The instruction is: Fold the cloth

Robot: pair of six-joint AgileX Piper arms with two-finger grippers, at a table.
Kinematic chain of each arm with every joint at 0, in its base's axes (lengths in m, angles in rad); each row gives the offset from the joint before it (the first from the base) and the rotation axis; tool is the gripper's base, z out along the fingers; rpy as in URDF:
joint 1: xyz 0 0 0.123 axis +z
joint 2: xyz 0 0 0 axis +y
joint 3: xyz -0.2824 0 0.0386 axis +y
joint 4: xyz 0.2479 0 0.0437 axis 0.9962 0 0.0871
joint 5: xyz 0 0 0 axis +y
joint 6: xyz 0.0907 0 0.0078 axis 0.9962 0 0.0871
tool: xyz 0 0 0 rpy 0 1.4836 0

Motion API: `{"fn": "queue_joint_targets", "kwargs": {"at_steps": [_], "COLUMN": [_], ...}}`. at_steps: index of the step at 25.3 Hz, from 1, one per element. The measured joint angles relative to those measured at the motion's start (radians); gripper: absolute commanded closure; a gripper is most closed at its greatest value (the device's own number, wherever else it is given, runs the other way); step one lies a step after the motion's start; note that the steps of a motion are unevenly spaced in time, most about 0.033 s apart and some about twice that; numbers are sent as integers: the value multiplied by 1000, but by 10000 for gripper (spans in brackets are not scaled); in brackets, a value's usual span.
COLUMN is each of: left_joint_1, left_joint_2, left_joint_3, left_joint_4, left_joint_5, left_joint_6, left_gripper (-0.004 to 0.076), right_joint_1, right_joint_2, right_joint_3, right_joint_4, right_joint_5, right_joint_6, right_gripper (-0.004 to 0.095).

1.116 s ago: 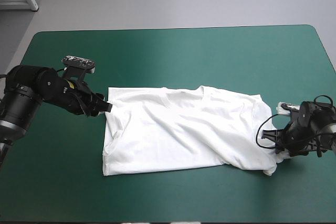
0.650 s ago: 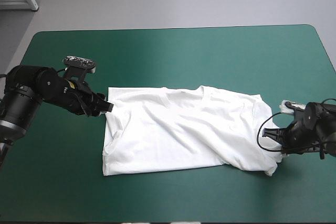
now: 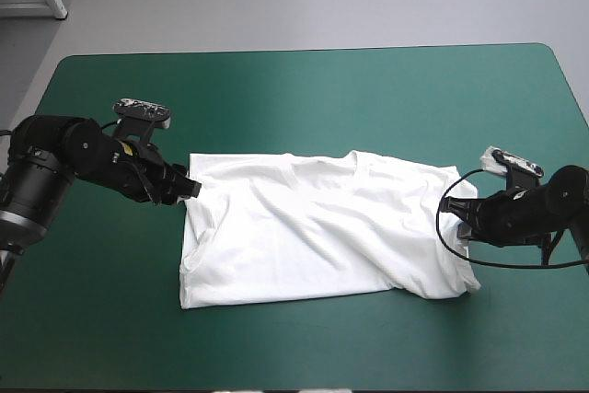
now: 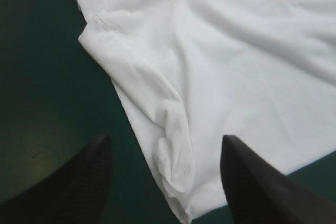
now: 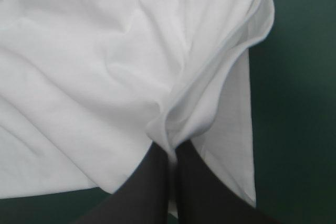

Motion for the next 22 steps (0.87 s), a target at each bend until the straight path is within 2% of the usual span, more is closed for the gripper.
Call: {"fn": "queue_joint_targets", "kwargs": {"at_steps": [6,9,10,14,17,22], "left_joint_1": [0,0,0,0,0,0], "left_joint_2": [1,1,1,1,1,1], "left_joint_3": [0,0,0,0,0,0], "left_joint_4": [3,3,3,3,3,3], "left_joint_5": [0,0,0,0,0,-1], "left_joint_6": [3,4,4,4,4,4], "left_gripper": [283,283,284,288,289,305], "right_joint_1": [28,121,172,263,299,320], "right_joint_2": [88,165,199,263,292,314], "right_joint_3": [0,-1,-3,-5,-7,-21], "right_joint_4": [80,25,-39,-133,-158,-195], "right_joint_5": [-31,-112,-144,-189,-221,-211], "right_joint_6": [-55,-7,43,120,169,209], "right_gripper": [924,924,924,924,924,921]}}
